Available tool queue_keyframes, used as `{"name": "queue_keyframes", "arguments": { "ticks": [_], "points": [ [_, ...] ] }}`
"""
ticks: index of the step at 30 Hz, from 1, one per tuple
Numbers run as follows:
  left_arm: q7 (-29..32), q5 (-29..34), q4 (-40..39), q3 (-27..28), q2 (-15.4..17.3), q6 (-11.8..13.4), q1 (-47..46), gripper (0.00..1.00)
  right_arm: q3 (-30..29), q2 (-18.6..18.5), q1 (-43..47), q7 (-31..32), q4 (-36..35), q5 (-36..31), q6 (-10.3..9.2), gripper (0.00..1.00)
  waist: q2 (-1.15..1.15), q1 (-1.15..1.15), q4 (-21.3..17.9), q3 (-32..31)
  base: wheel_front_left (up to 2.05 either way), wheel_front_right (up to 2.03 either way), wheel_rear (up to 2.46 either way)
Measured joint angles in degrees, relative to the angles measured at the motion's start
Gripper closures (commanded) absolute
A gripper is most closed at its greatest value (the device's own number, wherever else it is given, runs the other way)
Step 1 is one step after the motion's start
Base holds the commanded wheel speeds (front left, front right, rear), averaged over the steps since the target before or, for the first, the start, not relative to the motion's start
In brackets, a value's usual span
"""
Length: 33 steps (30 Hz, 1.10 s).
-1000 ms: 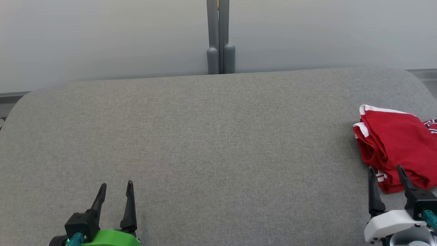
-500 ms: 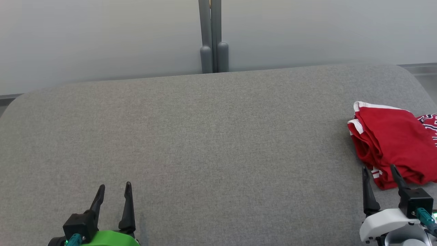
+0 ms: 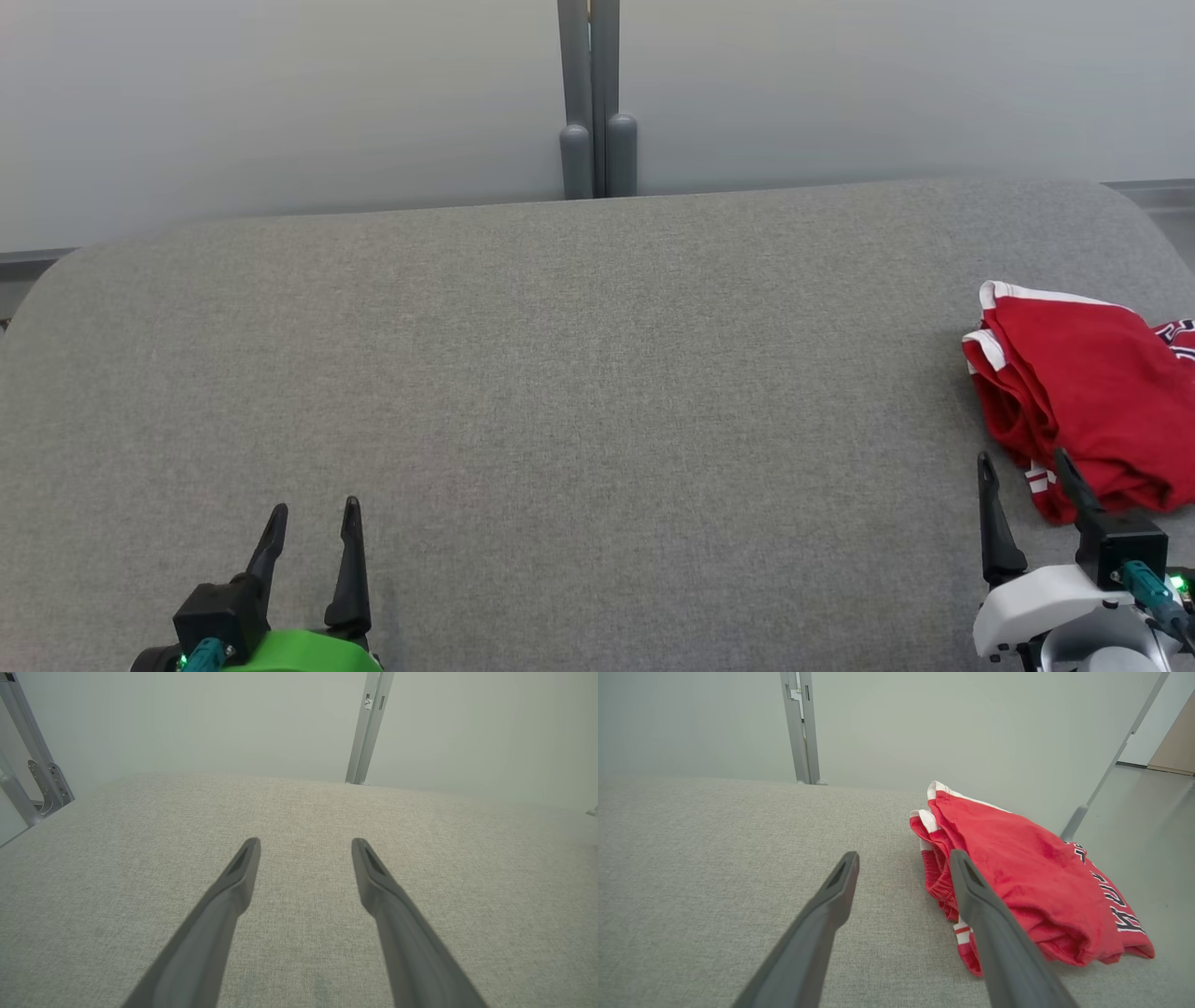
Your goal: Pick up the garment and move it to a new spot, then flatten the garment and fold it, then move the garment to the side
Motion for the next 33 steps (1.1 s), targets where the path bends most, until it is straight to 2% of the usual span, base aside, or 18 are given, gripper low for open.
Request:
{"name": "queue_keyframes", "arguments": {
  "ticks": [33],
  "points": [
    [0.00, -0.42, -0.20, -0.80, -0.03, 0.46, 0.04, 0.00, -0.04, 0.00, -3.05, 0.00, 2.64, -1.92, 0.00, 0.00, 0.00, 0.00, -0.07, -0.08, 0.00, 0.00, 0.00]
  ]
}}
